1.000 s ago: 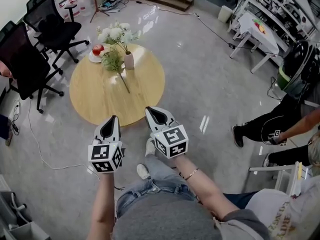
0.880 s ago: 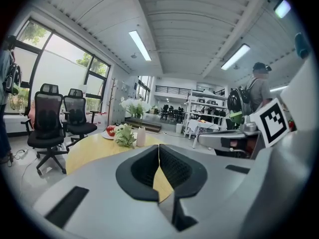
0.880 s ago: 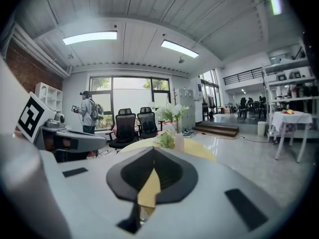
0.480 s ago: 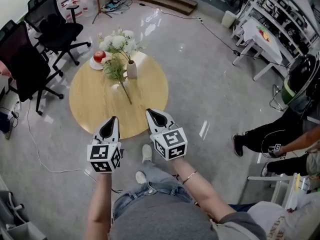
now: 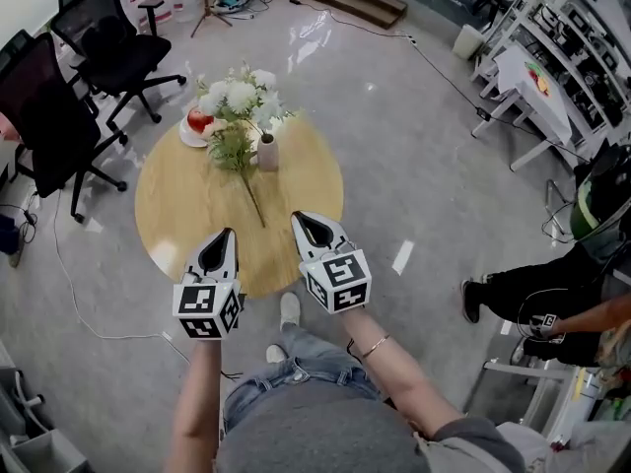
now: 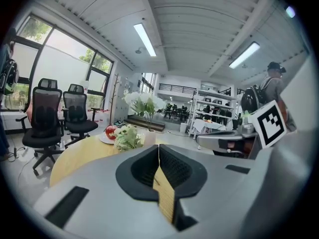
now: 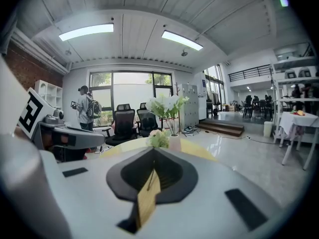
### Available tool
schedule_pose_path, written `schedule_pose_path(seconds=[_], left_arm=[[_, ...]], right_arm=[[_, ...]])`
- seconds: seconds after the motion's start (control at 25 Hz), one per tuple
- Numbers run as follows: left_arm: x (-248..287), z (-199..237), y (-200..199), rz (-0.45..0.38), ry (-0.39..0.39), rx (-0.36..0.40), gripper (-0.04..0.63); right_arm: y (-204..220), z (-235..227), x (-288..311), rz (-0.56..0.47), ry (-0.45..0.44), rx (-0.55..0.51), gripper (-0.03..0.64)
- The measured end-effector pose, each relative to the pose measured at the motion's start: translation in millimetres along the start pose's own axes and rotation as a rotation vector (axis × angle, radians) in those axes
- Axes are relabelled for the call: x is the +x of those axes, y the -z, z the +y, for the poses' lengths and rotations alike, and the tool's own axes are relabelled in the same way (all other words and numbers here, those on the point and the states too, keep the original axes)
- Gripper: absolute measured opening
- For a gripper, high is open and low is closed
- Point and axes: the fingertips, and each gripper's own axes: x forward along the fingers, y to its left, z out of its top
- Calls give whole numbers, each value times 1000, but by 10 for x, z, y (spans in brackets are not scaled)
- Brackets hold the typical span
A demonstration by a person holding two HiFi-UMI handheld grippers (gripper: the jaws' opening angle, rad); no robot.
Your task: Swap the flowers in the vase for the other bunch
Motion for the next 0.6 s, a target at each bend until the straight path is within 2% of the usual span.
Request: schedule_pose_path(seconds=[0.6], left_arm=[[829, 227, -213, 21, -43, 4, 18]], right_arm=[[-45, -505, 743, 45, -44, -8, 11]])
